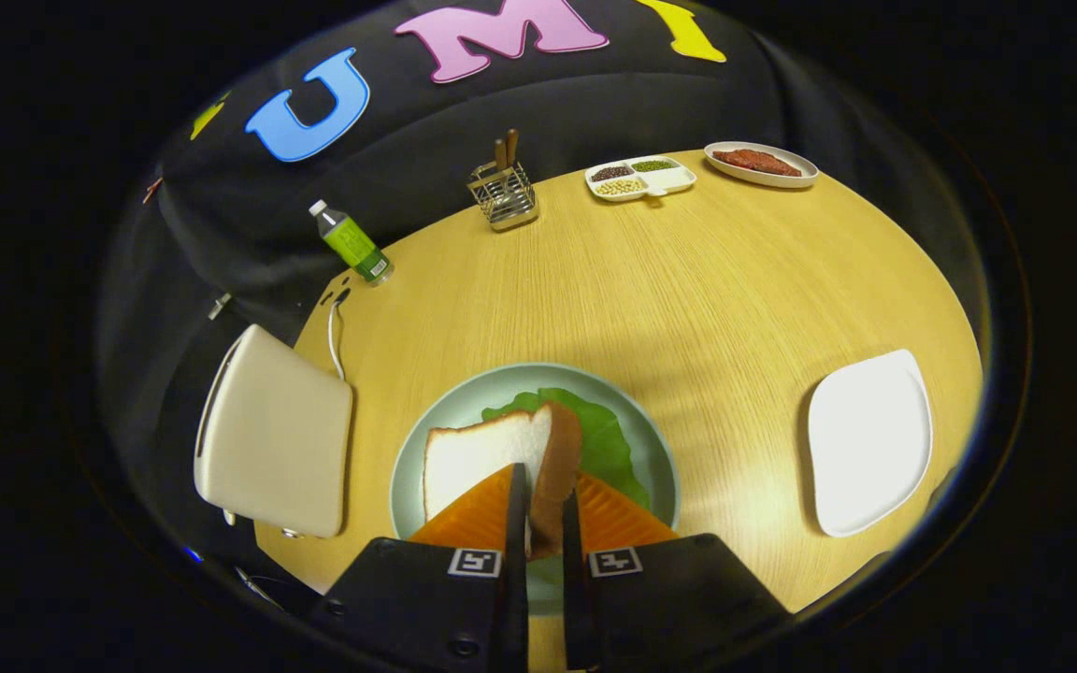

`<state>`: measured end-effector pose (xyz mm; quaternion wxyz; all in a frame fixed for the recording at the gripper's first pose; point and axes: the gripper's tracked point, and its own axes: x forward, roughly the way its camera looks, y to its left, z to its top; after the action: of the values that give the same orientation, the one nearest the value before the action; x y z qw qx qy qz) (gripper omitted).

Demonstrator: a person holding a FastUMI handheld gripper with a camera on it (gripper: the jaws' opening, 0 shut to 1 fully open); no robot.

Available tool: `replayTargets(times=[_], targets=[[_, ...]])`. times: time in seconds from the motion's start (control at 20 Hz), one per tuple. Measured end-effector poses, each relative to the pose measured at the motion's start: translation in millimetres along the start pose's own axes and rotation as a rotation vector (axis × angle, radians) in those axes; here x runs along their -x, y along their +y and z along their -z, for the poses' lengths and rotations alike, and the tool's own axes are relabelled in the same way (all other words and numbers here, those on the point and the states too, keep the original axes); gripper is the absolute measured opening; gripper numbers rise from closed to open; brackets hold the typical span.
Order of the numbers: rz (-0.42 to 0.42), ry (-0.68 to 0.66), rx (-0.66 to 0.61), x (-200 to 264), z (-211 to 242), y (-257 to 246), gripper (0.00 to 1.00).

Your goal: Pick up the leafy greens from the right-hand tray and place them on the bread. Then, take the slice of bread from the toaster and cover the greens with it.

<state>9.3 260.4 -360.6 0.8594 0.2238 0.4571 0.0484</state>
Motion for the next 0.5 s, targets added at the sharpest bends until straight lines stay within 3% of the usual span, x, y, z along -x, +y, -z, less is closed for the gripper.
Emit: replayTargets(times=[0.15, 0.35, 0.5], targets=[[0.041, 0.001, 0.031, -1, 0, -8, 0.32], [0.097, -0.003, 0.105, 2, -1, -19, 0.63], [0.123, -0.031, 0.176, 6, -8, -22, 0.79]])
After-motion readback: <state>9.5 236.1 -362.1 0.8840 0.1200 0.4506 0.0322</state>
